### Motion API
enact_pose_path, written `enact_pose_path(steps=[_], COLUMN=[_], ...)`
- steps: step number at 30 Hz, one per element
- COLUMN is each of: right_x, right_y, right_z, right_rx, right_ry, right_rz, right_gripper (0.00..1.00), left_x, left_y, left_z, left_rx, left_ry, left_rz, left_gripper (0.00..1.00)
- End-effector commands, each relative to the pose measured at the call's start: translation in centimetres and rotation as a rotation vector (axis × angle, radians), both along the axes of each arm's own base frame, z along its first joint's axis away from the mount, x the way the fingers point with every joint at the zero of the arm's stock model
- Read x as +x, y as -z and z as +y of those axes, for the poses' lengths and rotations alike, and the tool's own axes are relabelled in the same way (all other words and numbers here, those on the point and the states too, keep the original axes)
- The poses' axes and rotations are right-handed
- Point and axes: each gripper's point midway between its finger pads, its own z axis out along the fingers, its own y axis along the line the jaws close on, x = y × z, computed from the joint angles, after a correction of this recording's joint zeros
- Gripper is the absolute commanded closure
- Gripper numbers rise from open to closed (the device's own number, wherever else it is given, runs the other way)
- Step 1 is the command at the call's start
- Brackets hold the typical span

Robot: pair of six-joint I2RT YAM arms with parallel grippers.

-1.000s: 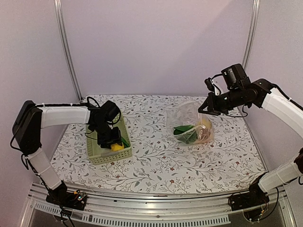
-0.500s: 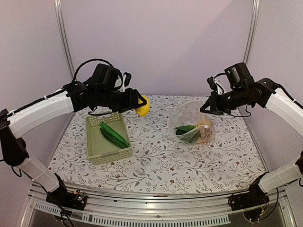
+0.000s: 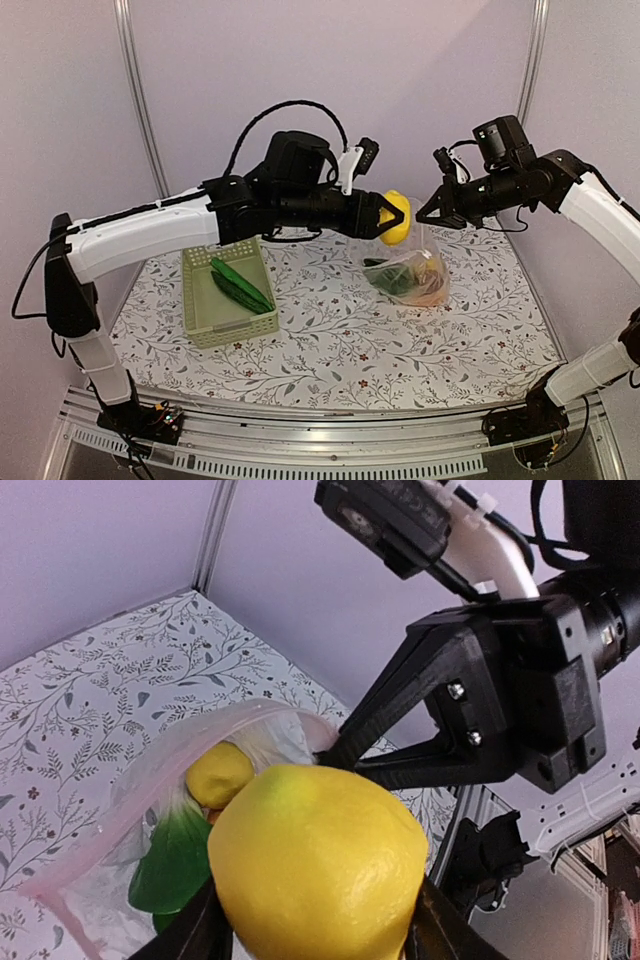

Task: Place the food in the zip-top bag and seal the zipper
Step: Place the fake fruit in the zipper food storage bag.

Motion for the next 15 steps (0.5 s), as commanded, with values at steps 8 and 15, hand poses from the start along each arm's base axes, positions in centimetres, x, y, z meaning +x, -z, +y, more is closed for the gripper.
enact_pose_path(steps=[8, 15], right_x=[-1.1, -1.1], right_y=[-2.5, -2.6], right_z=[0.3, 0.4], right_rx=[0.083, 0.085], right_ry=[-0.012, -0.011], right_rz=[0.010, 0.011], right_gripper=[1.00, 1.00], left_x=[1.4, 2.6], left_y=[7.3, 4.3], left_z=[-3.3, -3.4], left_rx=[0.183, 0.175], left_ry=[-0.055, -0.104], left_rz=[-0.044, -0.093], left_gripper=[0.36, 0.11])
